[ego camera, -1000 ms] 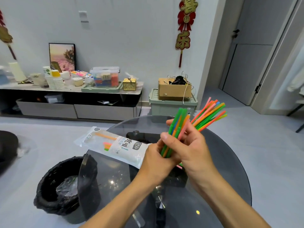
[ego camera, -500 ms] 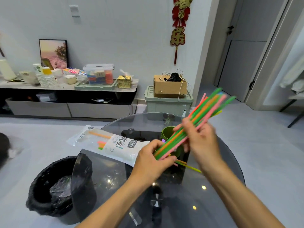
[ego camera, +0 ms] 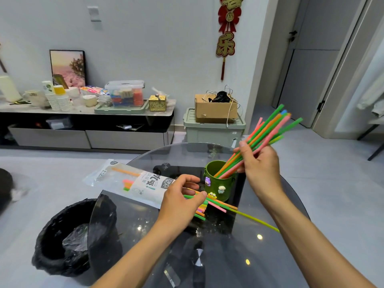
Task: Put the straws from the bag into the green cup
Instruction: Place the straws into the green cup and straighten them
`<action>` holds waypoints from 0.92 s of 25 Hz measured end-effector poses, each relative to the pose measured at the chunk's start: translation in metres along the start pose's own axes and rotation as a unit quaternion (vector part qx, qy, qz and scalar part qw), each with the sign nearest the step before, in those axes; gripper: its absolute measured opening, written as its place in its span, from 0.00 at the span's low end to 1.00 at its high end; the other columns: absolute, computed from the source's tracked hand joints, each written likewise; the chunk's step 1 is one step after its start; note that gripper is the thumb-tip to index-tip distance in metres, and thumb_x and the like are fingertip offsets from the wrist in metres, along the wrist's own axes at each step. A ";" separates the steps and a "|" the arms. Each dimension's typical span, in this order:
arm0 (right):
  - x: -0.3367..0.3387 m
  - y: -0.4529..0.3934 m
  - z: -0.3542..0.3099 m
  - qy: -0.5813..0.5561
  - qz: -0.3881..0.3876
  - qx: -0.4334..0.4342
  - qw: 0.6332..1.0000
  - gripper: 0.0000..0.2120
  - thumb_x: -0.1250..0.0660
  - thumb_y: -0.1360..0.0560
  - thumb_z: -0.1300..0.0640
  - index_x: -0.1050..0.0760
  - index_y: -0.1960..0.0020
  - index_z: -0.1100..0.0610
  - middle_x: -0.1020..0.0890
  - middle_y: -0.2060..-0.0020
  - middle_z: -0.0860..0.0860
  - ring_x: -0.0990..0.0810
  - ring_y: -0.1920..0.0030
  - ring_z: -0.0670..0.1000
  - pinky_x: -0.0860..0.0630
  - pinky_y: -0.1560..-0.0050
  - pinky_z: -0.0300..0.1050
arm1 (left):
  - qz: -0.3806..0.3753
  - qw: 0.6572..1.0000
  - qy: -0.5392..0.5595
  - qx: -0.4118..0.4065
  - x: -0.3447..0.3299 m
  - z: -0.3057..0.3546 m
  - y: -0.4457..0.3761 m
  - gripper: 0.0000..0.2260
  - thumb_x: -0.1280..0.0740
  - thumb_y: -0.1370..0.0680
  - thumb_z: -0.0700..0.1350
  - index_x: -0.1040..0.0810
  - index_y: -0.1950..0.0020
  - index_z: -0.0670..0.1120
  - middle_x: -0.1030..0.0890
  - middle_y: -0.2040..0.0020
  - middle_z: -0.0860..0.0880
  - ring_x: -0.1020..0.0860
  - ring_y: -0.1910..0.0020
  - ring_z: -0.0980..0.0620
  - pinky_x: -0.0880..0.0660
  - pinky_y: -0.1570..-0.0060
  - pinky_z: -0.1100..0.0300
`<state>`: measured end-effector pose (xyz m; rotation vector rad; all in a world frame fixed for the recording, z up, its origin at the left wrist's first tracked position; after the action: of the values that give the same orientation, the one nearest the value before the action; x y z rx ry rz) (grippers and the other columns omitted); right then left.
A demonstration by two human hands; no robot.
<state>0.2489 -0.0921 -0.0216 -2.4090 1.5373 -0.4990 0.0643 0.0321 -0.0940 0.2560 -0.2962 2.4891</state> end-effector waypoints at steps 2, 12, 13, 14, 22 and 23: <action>-0.001 0.002 0.007 0.017 -0.018 -0.043 0.999 0.12 0.27 0.27 0.48 0.19 0.56 0.58 0.14 0.63 0.54 0.14 0.64 0.53 0.16 0.64 0.50 | -0.002 1.000 -0.006 0.002 0.000 -0.002 -0.001 0.11 0.25 0.29 0.40 0.21 0.51 0.52 0.18 0.55 0.53 0.21 0.55 0.53 0.23 0.55 0.64; 0.015 0.005 0.031 0.039 -0.090 -0.235 0.967 0.20 0.24 0.32 0.42 0.19 0.61 0.60 0.19 0.74 0.54 0.28 0.79 0.48 0.30 0.78 0.38 | 0.026 0.999 -0.040 0.010 0.025 -0.012 -0.011 0.10 0.27 0.28 0.39 0.21 0.51 0.50 0.18 0.55 0.51 0.20 0.55 0.51 0.22 0.55 0.59; 0.016 0.006 0.039 0.038 -0.106 -0.260 0.959 0.21 0.23 0.32 0.43 0.19 0.57 0.62 0.18 0.72 0.55 0.27 0.78 0.48 0.28 0.77 0.38 | 0.025 0.999 -0.042 0.006 0.025 -0.010 -0.011 0.10 0.27 0.28 0.39 0.21 0.51 0.51 0.18 0.54 0.52 0.20 0.55 0.51 0.22 0.55 0.59; 0.020 0.005 0.048 0.053 -0.112 -0.265 0.956 0.23 0.23 0.33 0.43 0.19 0.55 0.63 0.17 0.70 0.56 0.25 0.76 0.49 0.26 0.76 0.39 | 0.024 0.998 -0.051 -0.005 0.025 -0.007 -0.011 0.10 0.27 0.28 0.39 0.21 0.51 0.51 0.18 0.55 0.52 0.20 0.54 0.52 0.22 0.55 0.60; -0.040 -0.023 0.040 -0.120 -0.142 -0.175 0.967 0.27 0.19 0.40 0.57 0.22 0.43 0.57 0.15 0.50 0.54 0.16 0.48 0.54 0.21 0.42 0.54 | -0.111 0.942 -0.255 -0.187 -0.028 0.013 -0.001 0.24 0.30 0.30 0.44 0.27 0.34 0.53 0.29 0.36 0.57 0.31 0.39 0.58 0.40 0.42 0.77; -0.044 -0.031 0.035 -0.120 -0.112 -0.161 0.973 0.21 0.20 0.37 0.60 0.22 0.47 0.57 0.15 0.55 0.54 0.15 0.54 0.55 0.19 0.48 0.53 | -0.115 0.940 -0.259 -0.190 -0.030 0.011 -0.001 0.24 0.30 0.30 0.44 0.27 0.34 0.53 0.29 0.36 0.57 0.31 0.39 0.58 0.42 0.42 0.79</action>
<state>0.2718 -0.0379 -0.0487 -2.7810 1.3352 0.0136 0.0903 0.0133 -0.0906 0.7370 -0.8965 2.0440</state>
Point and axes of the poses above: each hand's wrist, its own y-axis away from the middle knuckle, its own x-axis out of the back of the hand, z = x × y, the point moved 9 cm from there along -y, towards the middle knuckle
